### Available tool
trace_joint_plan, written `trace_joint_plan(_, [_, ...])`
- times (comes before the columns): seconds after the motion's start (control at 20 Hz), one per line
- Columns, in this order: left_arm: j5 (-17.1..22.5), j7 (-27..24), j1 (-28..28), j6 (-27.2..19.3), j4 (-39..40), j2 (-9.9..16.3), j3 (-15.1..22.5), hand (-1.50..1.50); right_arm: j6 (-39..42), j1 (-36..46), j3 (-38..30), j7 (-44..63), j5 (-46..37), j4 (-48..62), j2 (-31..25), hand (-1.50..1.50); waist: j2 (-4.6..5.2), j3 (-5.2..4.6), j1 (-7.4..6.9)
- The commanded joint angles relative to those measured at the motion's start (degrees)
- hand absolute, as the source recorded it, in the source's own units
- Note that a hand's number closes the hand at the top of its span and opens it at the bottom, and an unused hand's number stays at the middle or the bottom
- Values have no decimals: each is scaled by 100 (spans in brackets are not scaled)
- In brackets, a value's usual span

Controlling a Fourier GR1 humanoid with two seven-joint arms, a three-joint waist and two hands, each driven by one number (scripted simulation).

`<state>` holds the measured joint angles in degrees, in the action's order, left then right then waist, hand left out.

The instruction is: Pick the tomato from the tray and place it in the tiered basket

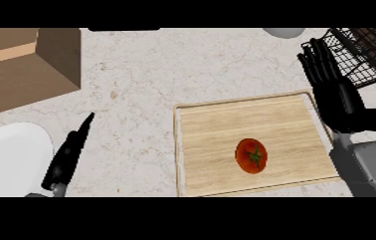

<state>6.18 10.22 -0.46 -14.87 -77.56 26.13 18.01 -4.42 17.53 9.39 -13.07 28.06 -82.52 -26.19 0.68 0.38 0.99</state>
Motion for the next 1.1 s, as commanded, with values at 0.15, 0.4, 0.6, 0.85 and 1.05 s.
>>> trace_joint_plan(0.15, [-159, -268, 32, -319, -957, 490, -643, 0, 746, -440, 91, -89, 550, -435, 281, 150, -98, -40, 118])
trace_joint_plan(0.4, [-152, -550, -71, -492, -1213, 448, -808, 0, -1031, -1220, -239, 361, -483, 488, -148, -150, -74, -82, 239])
trace_joint_plan(0.6, [-42, -944, -477, -159, -645, 339, -985, 0, -1024, -2525, -381, -280, -323, -519, 100, -150, -84, -48, 126])
trace_joint_plan(0.85, [-138, -644, -732, -158, -677, 148, -923, 0, -702, -2963, -293, 630, -697, -1937, -958, -150, -92, -50, 49])
trace_joint_plan(1.05, [-382, -696, -608, -369, -739, -33, -688, 0, 56, -2870, -414, 1467, -955, -2287, -2381, -150, -94, -63, 5])
